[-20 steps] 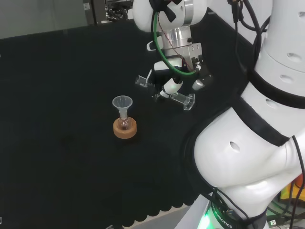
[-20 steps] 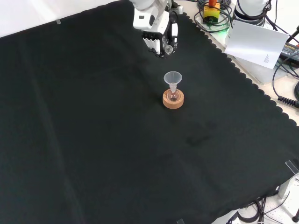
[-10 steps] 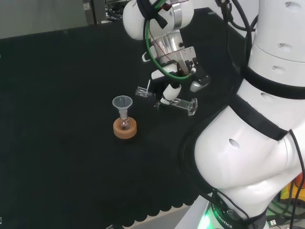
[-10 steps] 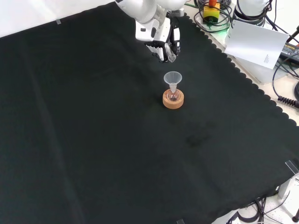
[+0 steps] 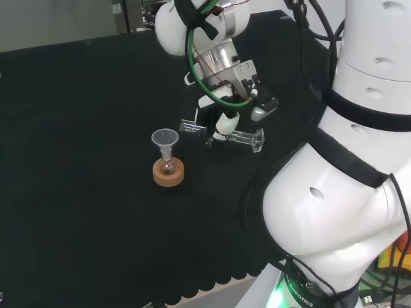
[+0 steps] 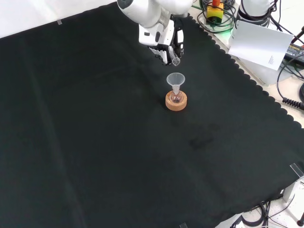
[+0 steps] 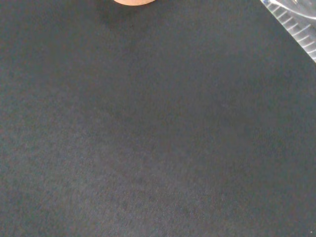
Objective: Pour the water from the graduated cylinder into the round-bottom flask.
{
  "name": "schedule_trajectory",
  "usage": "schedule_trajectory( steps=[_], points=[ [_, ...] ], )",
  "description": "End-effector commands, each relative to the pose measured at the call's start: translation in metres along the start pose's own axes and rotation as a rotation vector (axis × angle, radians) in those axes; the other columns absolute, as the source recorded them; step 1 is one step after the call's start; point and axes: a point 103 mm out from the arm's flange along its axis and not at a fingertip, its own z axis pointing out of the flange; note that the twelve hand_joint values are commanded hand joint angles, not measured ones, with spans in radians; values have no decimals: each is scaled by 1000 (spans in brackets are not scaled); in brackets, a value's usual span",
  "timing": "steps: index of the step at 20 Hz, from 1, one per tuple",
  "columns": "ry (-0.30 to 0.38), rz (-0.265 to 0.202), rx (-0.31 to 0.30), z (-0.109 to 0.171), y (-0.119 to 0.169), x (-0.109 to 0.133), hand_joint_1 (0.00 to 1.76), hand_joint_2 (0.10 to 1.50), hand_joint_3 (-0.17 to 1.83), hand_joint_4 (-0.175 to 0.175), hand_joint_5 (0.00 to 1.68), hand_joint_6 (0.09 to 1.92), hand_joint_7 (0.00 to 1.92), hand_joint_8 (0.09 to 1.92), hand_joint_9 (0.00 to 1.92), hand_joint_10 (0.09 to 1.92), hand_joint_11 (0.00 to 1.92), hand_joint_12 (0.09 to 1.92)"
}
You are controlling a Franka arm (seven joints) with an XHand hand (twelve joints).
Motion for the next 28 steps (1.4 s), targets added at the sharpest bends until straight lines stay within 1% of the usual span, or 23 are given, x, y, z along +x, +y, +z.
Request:
schedule_trajectory(
  steps=[1, 6, 11, 17, 28],
  points=[
    [-35, 14, 49, -8, 10, 8, 1137, 1149, -83, -118, 1011, 985, 1309, 266, 1466, 87, 1378, 669],
    [-50, 20, 91, -11, 14, 9, 1138, 1150, -86, -119, 1011, 985, 1310, 263, 1467, 87, 1377, 669],
    [-72, 37, 133, -15, 15, 9, 1138, 1152, -89, -121, 1011, 985, 1312, 261, 1468, 87, 1378, 668],
    [-89, 48, 171, -22, 17, 15, 1139, 1154, -92, -123, 1009, 987, 1315, 259, 1469, 87, 1378, 668],
    [-123, 94, 237, -31, 17, 22, 1135, 1165, -102, -121, 996, 1005, 1323, 246, 1473, 87, 1381, 667]
  ],
)
